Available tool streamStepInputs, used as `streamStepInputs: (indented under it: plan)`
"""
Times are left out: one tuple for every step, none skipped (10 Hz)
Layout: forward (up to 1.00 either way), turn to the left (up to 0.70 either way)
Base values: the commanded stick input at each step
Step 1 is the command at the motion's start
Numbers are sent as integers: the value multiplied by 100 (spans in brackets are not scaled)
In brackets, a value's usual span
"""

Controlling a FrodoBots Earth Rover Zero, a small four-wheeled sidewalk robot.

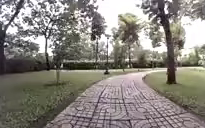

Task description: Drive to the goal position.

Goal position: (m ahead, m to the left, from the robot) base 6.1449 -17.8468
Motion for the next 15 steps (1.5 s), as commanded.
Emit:
streamStepInputs:
  plan:
    - [100,0]
    - [100,0]
    - [100,0]
    - [100,0]
    - [100,0]
    - [100,0]
    - [100,0]
    - [100,0]
    - [100,-14]
    - [100,-27]
    - [100,-27]
    - [100,-27]
    - [100,-27]
    - [100,-27]
    - [100,-27]
